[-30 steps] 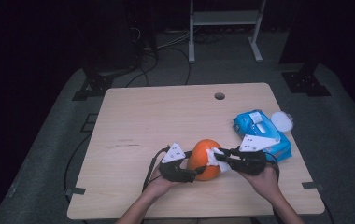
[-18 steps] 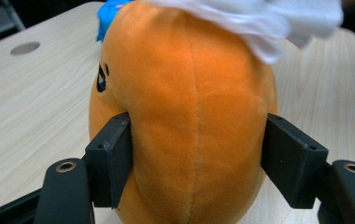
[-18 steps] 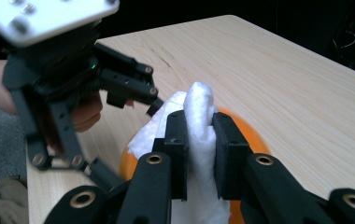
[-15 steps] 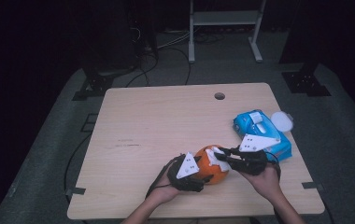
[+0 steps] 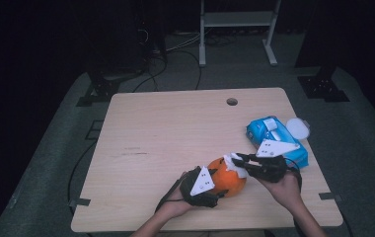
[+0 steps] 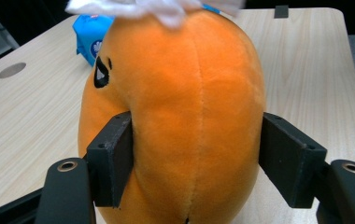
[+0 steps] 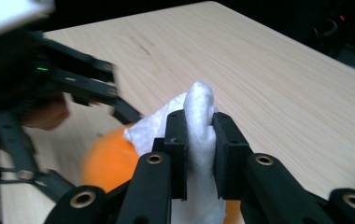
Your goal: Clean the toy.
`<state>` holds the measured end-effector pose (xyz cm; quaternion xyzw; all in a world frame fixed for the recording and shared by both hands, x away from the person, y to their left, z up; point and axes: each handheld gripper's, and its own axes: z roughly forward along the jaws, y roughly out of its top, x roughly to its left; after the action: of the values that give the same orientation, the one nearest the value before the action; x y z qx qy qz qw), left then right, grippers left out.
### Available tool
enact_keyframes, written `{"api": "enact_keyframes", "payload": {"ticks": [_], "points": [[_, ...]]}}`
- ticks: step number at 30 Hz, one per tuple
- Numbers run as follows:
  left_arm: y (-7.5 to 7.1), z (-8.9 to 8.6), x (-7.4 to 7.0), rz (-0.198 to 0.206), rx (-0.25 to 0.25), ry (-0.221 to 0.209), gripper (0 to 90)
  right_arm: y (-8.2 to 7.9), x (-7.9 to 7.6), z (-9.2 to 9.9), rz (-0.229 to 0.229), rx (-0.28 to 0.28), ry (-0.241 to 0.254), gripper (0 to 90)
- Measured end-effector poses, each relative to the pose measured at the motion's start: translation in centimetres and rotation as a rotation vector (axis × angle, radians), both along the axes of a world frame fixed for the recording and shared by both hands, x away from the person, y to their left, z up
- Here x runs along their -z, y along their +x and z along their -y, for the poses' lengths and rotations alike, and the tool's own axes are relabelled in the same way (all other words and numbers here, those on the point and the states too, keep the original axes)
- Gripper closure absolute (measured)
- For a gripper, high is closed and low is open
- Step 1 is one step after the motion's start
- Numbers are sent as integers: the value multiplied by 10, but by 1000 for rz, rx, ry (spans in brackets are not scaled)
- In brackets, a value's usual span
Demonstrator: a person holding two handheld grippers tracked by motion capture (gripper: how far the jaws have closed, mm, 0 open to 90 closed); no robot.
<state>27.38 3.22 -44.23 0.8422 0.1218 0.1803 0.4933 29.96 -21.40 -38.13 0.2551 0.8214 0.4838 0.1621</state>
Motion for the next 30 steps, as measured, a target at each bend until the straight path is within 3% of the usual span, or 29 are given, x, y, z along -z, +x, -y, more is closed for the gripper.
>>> {"api": "enact_keyframes", "payload": {"ticks": [3, 5, 6, 9, 12, 14, 22, 26, 28, 30], "points": [[5, -2, -3, -40, -32, -53, 191, 1, 3, 6, -15, -7, 6, 770], [8, 0, 1, -62, -40, -51, 133, 0, 3, 5, -26, -24, 7, 771], [7, 0, 3, -63, -30, -50, 154, -1, 2, 4, -37, -35, 11, 771], [1, 3, 3, -21, -3, -15, 243, -6, -1, -5, -43, -79, -1, 770], [-6, 6, 4, 33, 30, 28, 262, -10, -4, -16, -43, -133, -27, 770], [-10, 8, 5, 69, 45, 51, 268, -11, -4, -20, -37, -139, -51, 770], [-12, 9, 6, 96, 72, 64, 291, 5, 3, 7, -69, -46, -33, 771], [-15, 13, 8, 130, 93, 92, 282, 3, 4, 4, -101, -89, 2, 770], [-18, 14, 8, 153, 101, 116, 282, 1, 4, -4, -102, -124, 3, 770], [-18, 13, 8, 150, 95, 117, 284, 2, 4, -8, -102, -137, -12, 770]]}}
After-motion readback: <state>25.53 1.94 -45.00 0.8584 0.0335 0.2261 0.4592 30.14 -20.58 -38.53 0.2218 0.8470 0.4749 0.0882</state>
